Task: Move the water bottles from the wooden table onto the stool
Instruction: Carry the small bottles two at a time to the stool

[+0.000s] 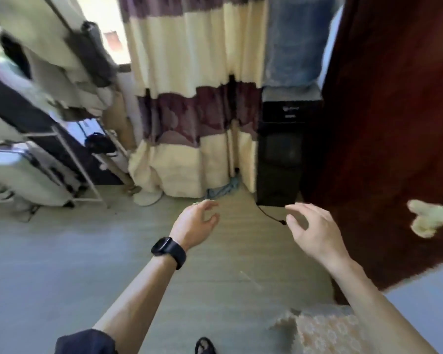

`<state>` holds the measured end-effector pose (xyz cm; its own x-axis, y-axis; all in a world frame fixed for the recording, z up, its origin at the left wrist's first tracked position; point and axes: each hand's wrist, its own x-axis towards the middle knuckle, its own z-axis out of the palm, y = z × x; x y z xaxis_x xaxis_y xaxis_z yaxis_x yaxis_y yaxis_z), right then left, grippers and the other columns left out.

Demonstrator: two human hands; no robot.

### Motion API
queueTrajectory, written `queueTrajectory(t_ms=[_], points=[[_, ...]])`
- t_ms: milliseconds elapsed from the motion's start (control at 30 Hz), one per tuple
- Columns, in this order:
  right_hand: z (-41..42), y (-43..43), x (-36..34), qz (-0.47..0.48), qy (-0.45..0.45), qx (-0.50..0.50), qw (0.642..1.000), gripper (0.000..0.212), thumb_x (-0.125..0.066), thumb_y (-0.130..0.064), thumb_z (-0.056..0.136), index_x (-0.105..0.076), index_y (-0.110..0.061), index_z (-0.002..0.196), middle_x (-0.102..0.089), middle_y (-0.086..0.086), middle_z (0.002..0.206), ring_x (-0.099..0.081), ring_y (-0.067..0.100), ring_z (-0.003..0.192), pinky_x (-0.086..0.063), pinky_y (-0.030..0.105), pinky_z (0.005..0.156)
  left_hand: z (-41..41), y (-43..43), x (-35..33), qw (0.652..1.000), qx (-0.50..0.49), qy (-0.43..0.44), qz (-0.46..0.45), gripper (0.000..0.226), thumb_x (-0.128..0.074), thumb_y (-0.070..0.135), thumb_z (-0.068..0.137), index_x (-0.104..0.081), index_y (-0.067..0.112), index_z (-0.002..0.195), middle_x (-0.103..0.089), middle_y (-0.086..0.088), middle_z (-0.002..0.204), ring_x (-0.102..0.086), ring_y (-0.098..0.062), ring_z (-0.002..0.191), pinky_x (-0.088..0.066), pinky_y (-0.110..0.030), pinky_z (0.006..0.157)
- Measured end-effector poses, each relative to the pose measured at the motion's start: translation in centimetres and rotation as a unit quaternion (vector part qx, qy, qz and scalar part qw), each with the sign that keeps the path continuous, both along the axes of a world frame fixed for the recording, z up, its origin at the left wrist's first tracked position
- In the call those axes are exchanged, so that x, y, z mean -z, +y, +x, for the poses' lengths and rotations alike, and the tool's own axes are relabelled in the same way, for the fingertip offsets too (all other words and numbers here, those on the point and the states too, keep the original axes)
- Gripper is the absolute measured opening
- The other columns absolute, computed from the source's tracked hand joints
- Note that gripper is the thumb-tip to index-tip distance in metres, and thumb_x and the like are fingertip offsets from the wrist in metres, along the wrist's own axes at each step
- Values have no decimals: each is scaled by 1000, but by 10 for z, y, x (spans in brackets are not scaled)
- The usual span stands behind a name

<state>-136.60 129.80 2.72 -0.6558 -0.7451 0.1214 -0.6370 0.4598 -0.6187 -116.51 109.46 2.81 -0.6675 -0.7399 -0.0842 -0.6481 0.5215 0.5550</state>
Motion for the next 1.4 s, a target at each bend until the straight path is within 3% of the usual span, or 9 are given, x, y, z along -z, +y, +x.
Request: queueTrajectory(t_ms=[167,267,367,567,833,1400], points=[[99,-161,-35,-40,55,-184,981,22,-66,-28,91,-73,-24,112,-71,-3,116,-57,23,120,-36,37,113,186,-82,-36,976,-205,35,-59,34,-65,34,93,-65,27,126,-68,2,124,-61,-15,118,-48,-33,100],[177,-247,-55,-67,80,-279,955,24,-63,-32,93,-72,-26,115,-69,-5,120,-53,19,124,-32,34,116,293,-115,-49,947,-307,37,-92,31,-65,35,92,-66,28,123,-68,2,122,-62,-16,117,-49,-34,99],[267,-325,-68,-74,87,-348,930,28,-61,-36,95,-68,-33,122,-65,-9,127,-40,17,134,-28,30,117,390,-141,-60,916,-379,-15,-134,32,-61,38,93,-64,33,125,-65,5,126,-60,-17,118,-50,-34,95],[431,-453,-100,-85,127,-473,868,33,-55,-45,96,-63,-38,128,-61,-10,134,-36,22,139,-30,37,117,532,-188,-91,862,-475,-58,-166,39,-56,39,94,-57,35,133,-61,6,134,-56,-20,122,-48,-35,96],[554,-581,-139,-117,136,-532,827,34,-52,-48,96,-61,-41,129,-60,-13,135,-35,21,140,-30,33,114,631,-285,-136,820,-518,-98,-222,42,-60,36,91,-60,32,133,-61,3,135,-57,-22,122,-43,-35,102],[702,-905,-184,-153,123,-609,769,39,-50,-51,96,-57,-43,133,-56,-13,141,-32,21,141,-33,37,112,750,-530,-184,746,-601,-120,-261,42,-59,36,92,-57,35,134,-59,7,136,-56,-19,122,-42,-34,105]])
